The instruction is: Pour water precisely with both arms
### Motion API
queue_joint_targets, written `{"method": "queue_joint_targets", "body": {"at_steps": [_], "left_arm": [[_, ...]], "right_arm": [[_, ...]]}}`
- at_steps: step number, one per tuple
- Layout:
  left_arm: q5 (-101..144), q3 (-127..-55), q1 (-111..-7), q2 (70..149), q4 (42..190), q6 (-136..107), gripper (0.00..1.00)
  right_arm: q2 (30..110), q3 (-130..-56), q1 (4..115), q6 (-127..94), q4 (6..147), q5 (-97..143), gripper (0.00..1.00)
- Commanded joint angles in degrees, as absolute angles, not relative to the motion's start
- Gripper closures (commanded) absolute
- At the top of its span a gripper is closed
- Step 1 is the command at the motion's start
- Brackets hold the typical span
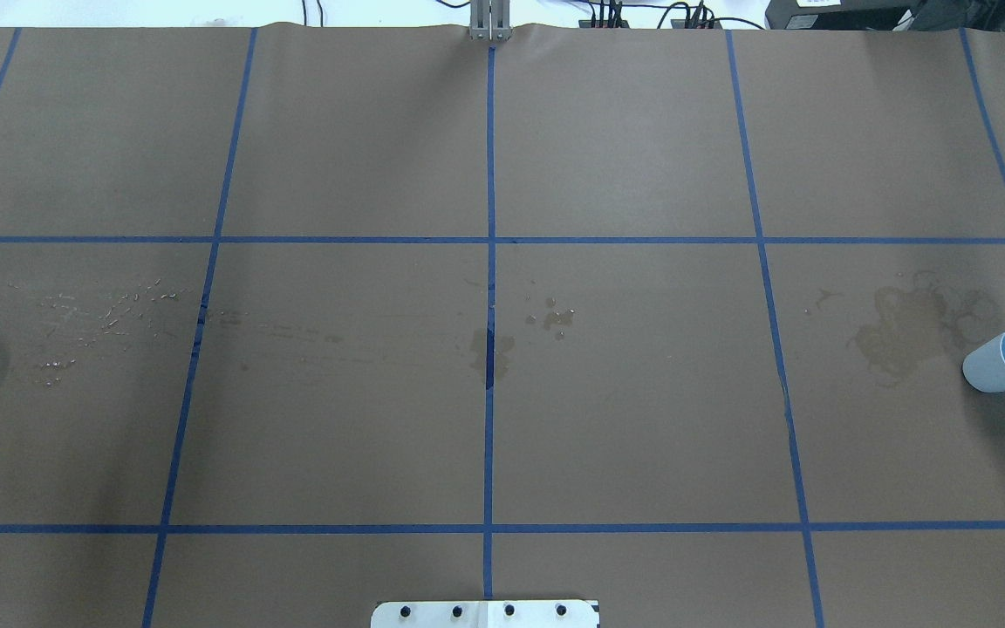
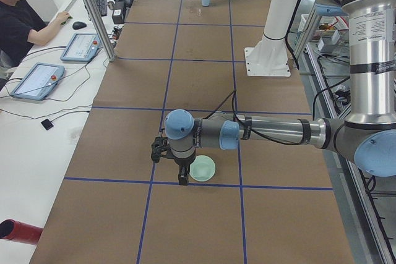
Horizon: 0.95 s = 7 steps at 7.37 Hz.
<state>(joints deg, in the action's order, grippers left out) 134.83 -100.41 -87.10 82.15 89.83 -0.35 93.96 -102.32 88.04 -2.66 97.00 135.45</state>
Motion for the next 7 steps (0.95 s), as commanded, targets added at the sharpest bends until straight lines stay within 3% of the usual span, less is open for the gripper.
{"method": "queue_joint_targets", "body": {"at_steps": [1, 7], "left_arm": [[134.82, -100.63, -87.19, 82.18, 89.82, -0.35, 0.00], [135.26, -100.37, -87.37, 83.31, 92.79, -0.88, 0.00]], "right_arm": [[93.96, -102.22, 87.98, -2.11, 96.94, 135.53, 0.01], [93.52, -103.09, 87.98, -2.29, 96.94, 135.62, 0.01]]}}
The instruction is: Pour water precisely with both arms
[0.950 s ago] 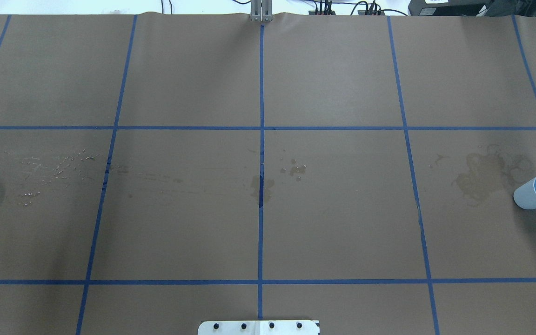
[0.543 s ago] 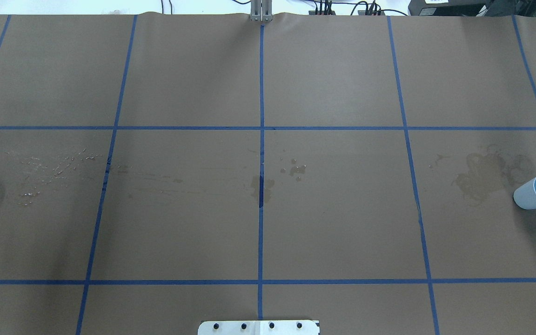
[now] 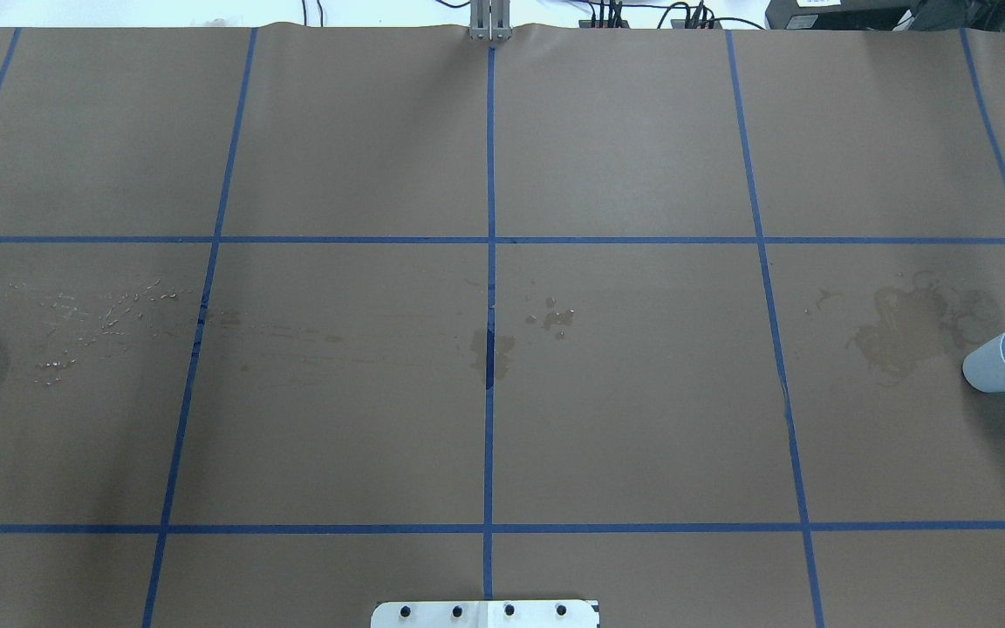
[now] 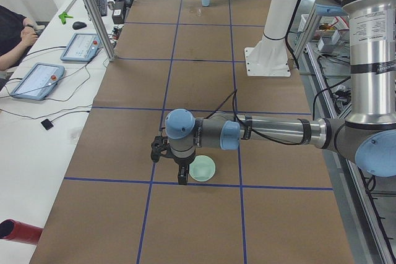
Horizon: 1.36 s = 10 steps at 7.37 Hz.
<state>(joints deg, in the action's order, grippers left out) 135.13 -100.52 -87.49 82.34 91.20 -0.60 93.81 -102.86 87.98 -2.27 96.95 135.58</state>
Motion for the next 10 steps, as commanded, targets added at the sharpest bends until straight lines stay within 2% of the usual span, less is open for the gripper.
{"method": "queue_joint_targets", "body": {"at_steps": [1, 4, 6, 10], "left_arm": [[135.26, -99.59, -87.28, 83.49, 93.68, -1.40, 0.00], [136.41, -96.87, -87.28, 83.15, 101.56, -10.99, 0.00], [136.58, -90.38, -86.84, 79.46, 121.99, -21.74, 0.00], [137.29, -89.30, -75.00, 77.87, 123.40, -27.32, 0.00]], "right_arm": [[93.43, -103.18, 87.98, -2.29, 96.94, 135.62, 0.01], [93.52, -103.45, 87.98, -2.29, 96.94, 135.79, 0.01], [93.52, -103.36, 87.98, -2.29, 96.94, 135.70, 0.01], [93.60, -103.45, 87.98, -2.29, 96.94, 135.79, 0.01]]}}
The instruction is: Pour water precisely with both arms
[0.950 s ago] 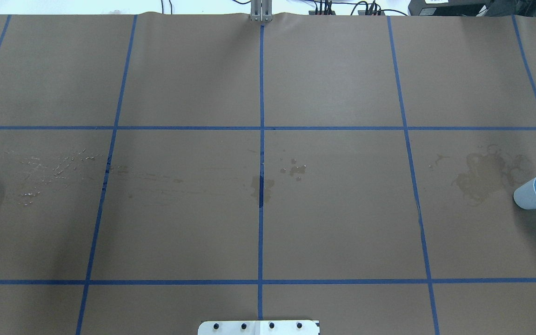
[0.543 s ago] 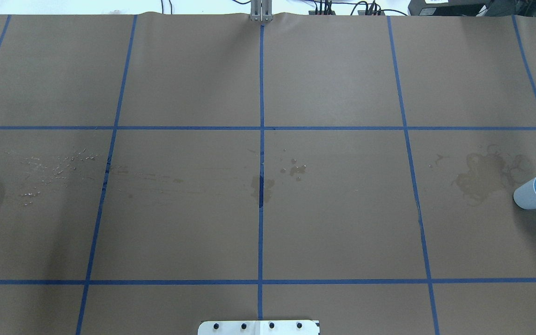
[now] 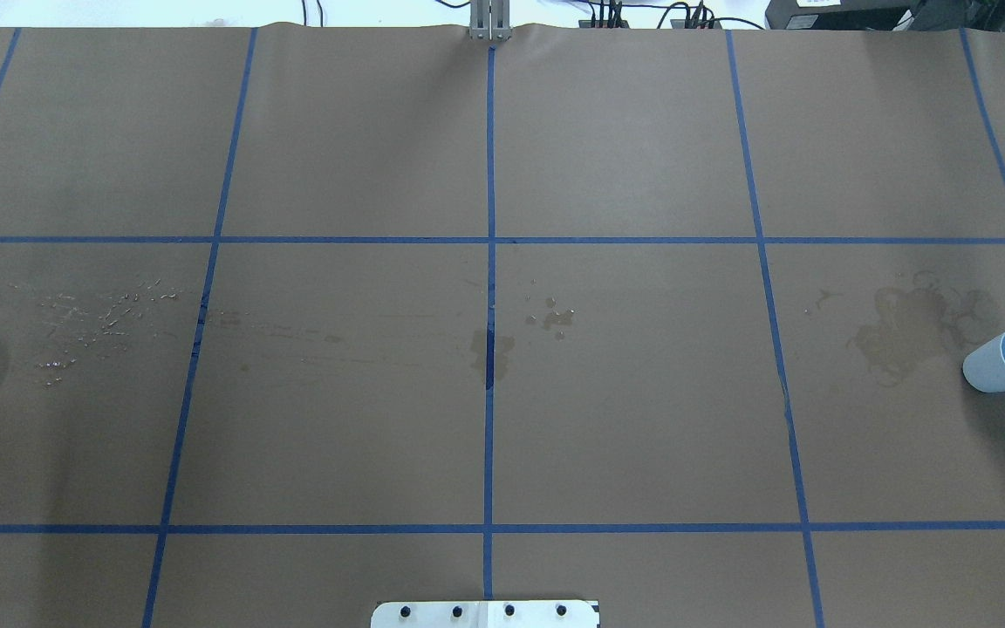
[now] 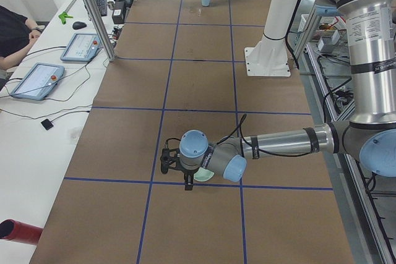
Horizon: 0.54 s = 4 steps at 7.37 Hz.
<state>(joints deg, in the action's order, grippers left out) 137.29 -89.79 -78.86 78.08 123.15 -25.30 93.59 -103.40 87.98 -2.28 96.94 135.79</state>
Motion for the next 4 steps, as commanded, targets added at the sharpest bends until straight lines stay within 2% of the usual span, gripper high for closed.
{"method": "queue_joint_targets", "body": {"at_steps": [1, 4], "left_arm": [[137.29, -87.73, -73.67, 77.87, 123.83, -27.07, 0.00], [137.29, -84.83, -69.89, 78.22, 123.66, -27.16, 0.00]], "right_arm": [[93.60, -103.36, 87.98, -2.29, 96.94, 135.79, 0.01], [93.52, -103.45, 87.98, -2.20, 96.94, 135.79, 0.01]]}}
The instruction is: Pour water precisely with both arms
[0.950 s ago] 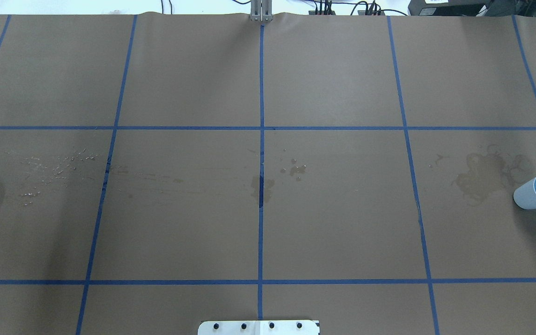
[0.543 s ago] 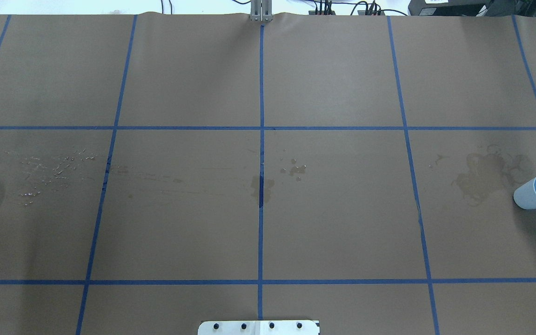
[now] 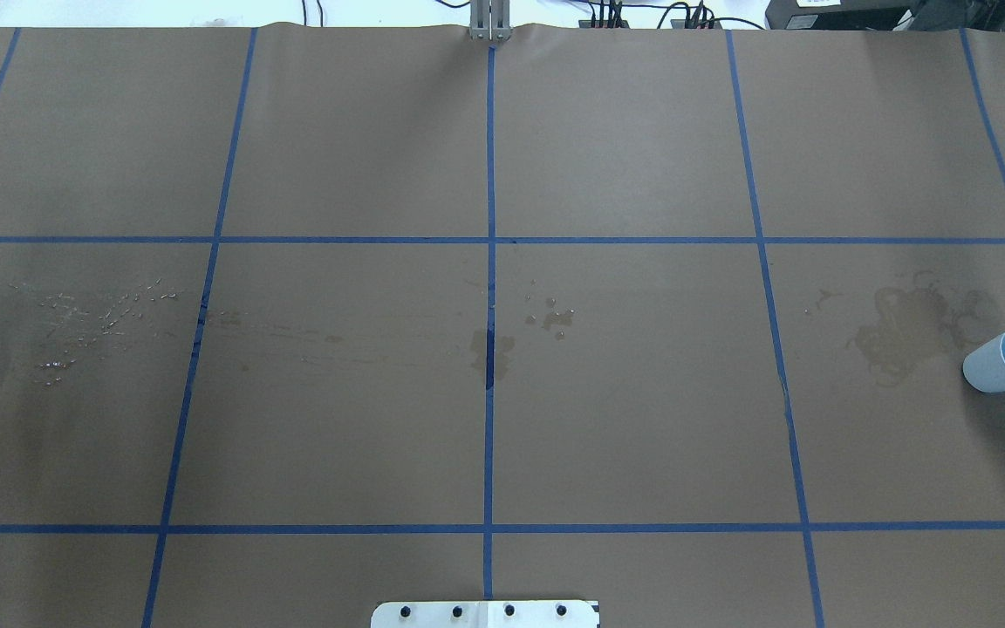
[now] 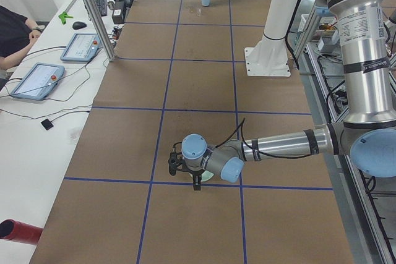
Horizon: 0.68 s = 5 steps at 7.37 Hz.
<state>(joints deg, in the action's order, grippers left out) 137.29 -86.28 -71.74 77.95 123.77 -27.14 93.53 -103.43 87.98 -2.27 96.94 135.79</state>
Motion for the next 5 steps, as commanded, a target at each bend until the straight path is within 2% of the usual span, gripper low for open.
{"method": "queue_joint_targets", "body": {"at_steps": [1, 5], "left_arm": [[137.37, -83.94, -69.18, 78.48, 123.84, -27.07, 0.00], [138.51, -82.97, -68.56, 78.57, 123.66, -26.81, 0.01]], "right_arm": [[93.60, -103.45, 87.98, -2.20, 96.94, 135.70, 0.01], [93.52, -103.45, 87.98, -2.20, 96.94, 135.62, 0.01]]}}
